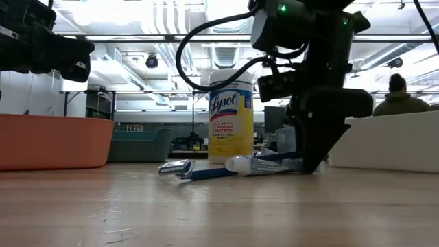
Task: Pick & Place Travel size toiletries
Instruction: Put the top razor into the white bin
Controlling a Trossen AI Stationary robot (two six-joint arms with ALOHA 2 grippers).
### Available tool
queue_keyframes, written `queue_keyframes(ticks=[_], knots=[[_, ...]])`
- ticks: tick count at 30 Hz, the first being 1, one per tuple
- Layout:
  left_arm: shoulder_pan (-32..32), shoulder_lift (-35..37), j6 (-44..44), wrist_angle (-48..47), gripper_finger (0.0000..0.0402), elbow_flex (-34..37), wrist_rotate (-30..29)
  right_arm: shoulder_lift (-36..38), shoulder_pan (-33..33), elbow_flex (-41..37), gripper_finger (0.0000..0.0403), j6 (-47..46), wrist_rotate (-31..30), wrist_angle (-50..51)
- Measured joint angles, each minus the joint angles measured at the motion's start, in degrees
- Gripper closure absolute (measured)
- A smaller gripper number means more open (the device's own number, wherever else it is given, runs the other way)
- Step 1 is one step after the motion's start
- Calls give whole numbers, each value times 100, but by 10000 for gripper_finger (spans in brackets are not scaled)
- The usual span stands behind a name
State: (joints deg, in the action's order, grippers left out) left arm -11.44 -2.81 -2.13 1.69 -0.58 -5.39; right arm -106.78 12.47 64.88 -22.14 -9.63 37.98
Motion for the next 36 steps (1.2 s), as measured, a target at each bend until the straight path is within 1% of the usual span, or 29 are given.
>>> queue_keyframes(ticks=[14, 28, 33, 36], knots=[[0, 0, 0, 0, 394, 0, 0, 4, -11, -52, 183, -62, 50, -94], [-1, 0, 0, 0, 394, 2, 0, 20, -18, -49, 254, -51, 48, -94], [-1, 0, 0, 0, 394, 1, 0, 22, -15, -13, 269, -43, 50, -103], [-2, 0, 0, 0, 394, 1, 0, 22, -15, 6, 269, -59, 50, -100]])
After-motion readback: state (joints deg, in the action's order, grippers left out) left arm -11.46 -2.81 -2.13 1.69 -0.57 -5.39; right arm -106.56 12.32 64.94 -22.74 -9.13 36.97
